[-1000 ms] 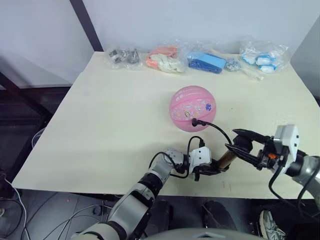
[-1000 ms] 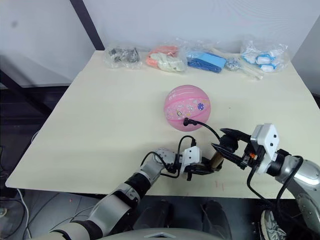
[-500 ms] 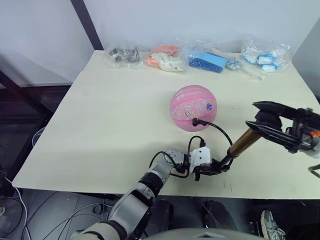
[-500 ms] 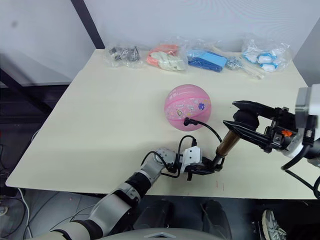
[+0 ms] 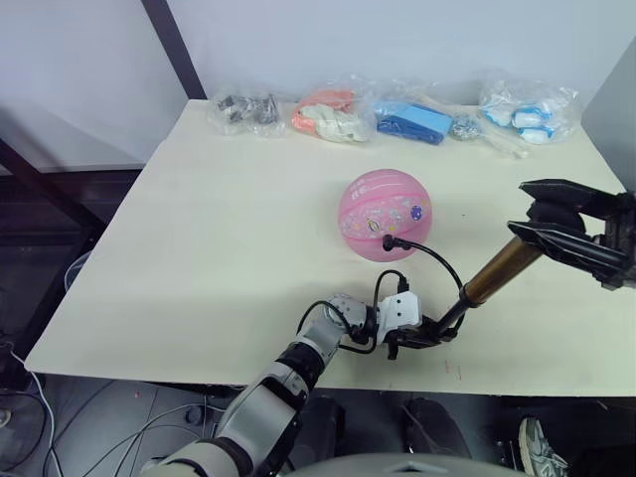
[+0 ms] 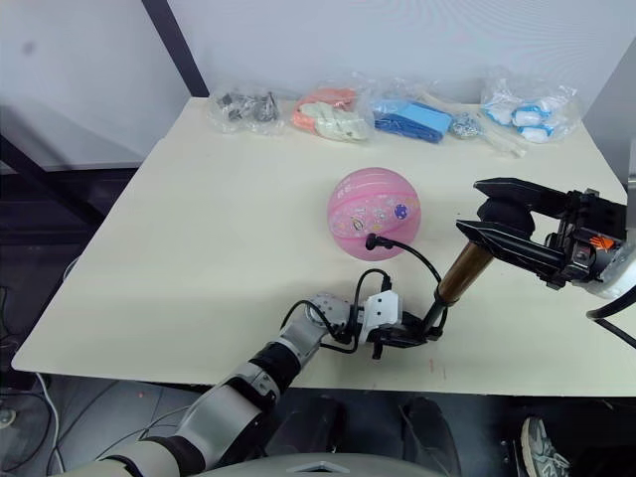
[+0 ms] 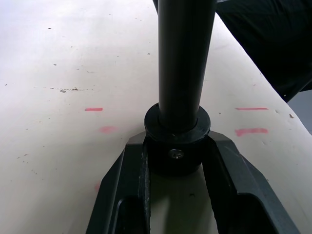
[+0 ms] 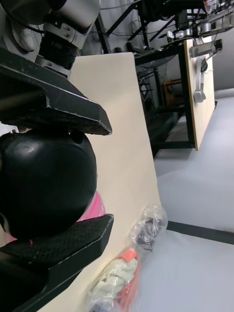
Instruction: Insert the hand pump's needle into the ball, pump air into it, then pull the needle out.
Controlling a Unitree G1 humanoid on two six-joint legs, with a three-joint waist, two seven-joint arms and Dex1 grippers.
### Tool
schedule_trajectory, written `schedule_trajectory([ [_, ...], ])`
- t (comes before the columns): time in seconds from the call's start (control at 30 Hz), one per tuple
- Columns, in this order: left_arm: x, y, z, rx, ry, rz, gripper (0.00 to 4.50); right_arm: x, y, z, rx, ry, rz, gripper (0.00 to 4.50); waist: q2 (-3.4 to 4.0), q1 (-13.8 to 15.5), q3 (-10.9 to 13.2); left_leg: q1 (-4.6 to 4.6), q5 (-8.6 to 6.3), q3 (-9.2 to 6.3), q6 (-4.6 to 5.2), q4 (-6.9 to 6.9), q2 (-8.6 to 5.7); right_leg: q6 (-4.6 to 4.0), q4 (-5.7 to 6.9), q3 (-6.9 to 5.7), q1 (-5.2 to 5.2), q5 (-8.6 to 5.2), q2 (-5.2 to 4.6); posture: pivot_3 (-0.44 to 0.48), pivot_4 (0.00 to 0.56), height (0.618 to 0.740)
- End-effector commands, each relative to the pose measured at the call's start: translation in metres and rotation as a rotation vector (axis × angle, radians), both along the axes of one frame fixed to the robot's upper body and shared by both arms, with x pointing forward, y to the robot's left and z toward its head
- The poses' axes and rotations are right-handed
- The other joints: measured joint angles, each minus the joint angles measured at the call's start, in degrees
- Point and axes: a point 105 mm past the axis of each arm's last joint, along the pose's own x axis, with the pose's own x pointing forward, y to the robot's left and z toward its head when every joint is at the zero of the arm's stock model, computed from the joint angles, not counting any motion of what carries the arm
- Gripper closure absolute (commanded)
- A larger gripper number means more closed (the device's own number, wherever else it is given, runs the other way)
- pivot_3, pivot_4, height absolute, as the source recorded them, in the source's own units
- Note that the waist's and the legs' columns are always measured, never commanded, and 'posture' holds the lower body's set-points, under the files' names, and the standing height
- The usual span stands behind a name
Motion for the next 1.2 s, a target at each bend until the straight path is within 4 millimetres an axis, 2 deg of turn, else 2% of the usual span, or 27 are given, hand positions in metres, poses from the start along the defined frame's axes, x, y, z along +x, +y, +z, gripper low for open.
schedule_trajectory([
  [0.03, -0.008, 0.014, -0.026, 0.083, 0.079, 0.022, 3.47, -0.001, 0.01, -0.023, -0.037, 0.026, 0.011, 2.34, 0.02, -0.04, -0.01, 0.01, 0.0, 0.02, 0.0, 0.0, 0.0, 0.0, 0.0, 0.02, 0.0, 0.0, 0.0, 0.0, 0.15, 0.74],
  [0.13, -0.008, 0.015, -0.026, 0.085, 0.079, 0.024, 3.47, 0.002, 0.015, -0.05, -0.029, 0.062, -0.006, 2.34, -0.03, -0.12, -0.07, 0.14, 0.0, 0.06, 0.0, 0.0, -0.01, 0.02, 0.01, 0.04, 0.06, 0.0, 0.03, 0.0, 0.15, 0.74],
  [0.5, -0.008, 0.018, -0.026, 0.088, 0.077, 0.026, 3.47, 0.007, 0.03, -0.127, -0.062, 0.13, -0.071, 2.34, -0.18, -0.25, -0.34, 0.31, 0.03, -0.07, -0.06, -0.04, 0.01, 0.03, 0.06, 0.0, 0.07, -0.01, 0.19, 0.0, 0.15, 0.74],
  [0.63, -0.008, 0.018, -0.026, 0.087, 0.078, 0.029, 3.47, 0.006, 0.033, -0.142, -0.096, 0.129, -0.07, 2.34, -0.2, -0.3, -0.41, 0.34, 0.03, -0.08, -0.08, -0.04, 0.02, 0.03, 0.07, 0.02, 0.07, -0.01, 0.22, 0.0, 0.15, 0.74],
  [0.73, -0.008, 0.018, -0.026, 0.087, 0.08, 0.029, 3.47, 0.006, 0.036, -0.138, -0.083, 0.106, -0.072, 2.34, -0.18, -0.29, -0.41, 0.33, 0.04, -0.11, -0.08, -0.05, 0.02, 0.02, 0.08, 0.0, 0.06, -0.01, 0.24, 0.0, 0.15, 0.74],
  [0.83, -0.009, 0.018, -0.027, 0.087, 0.084, 0.027, 3.47, 0.008, 0.037, -0.122, -0.067, 0.065, -0.064, 2.34, -0.14, -0.3, -0.42, 0.33, 0.04, -0.11, -0.09, -0.06, 0.02, 0.02, 0.08, 0.01, 0.05, -0.01, 0.23, 0.0, 0.15, 0.74],
  [1.2, -0.009, 0.019, -0.027, 0.094, 0.078, 0.018, 3.47, 0.002, 0.028, -0.04, -0.012, -0.047, 0.003, 2.34, 0.08, -0.19, -0.07, 0.12, 0.04, -0.1, -0.08, -0.08, -0.01, 0.0, 0.06, 0.04, -0.04, 0.0, 0.16, 0.0, 0.15, 0.74],
])
